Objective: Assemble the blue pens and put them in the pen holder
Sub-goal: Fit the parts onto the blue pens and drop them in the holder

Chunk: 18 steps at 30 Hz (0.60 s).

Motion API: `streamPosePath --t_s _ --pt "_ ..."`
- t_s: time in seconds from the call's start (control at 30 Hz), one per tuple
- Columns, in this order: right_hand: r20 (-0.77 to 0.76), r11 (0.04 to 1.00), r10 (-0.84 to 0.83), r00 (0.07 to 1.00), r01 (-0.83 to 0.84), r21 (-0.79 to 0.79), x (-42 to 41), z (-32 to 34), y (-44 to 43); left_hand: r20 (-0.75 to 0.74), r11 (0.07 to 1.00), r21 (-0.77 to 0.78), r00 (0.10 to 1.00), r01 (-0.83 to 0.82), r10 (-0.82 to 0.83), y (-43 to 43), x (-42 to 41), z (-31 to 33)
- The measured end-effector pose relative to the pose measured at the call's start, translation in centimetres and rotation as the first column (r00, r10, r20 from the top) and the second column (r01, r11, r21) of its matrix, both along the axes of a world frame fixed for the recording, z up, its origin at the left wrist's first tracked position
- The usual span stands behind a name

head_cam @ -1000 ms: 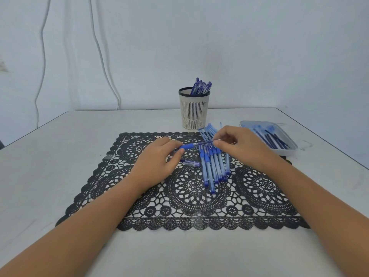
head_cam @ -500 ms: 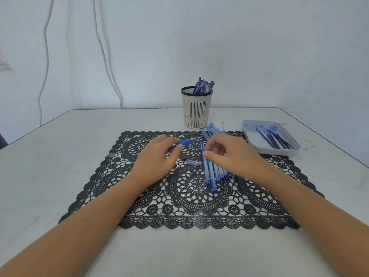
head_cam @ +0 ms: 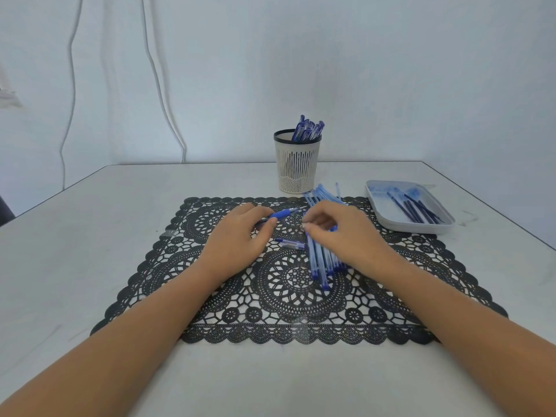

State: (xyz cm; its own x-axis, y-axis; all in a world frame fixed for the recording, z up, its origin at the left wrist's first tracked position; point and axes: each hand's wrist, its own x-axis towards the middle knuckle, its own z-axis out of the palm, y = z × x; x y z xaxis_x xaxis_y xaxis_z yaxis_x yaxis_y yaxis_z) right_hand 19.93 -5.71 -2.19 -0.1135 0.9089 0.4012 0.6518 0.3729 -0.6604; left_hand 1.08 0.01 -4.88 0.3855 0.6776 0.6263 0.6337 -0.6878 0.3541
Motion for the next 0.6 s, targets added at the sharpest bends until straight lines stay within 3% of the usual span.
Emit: streamPosePath --t_s 0.17,0.6 --pt "-0.262 0.990 -0.132 0.956 0.142 0.020 0.72 0.40 0.59 -0.022 1.000 0.001 1.000 0.013 -0.013 -0.12 -0.01 -0.07" --pt "-0.236 0.998 -0.060 0.970 0.058 -0.014 0.26 -0.11 0.69 -0.035 0.996 0.035 0.996 0.084 -0.082 -0.18 0.03 -0.11"
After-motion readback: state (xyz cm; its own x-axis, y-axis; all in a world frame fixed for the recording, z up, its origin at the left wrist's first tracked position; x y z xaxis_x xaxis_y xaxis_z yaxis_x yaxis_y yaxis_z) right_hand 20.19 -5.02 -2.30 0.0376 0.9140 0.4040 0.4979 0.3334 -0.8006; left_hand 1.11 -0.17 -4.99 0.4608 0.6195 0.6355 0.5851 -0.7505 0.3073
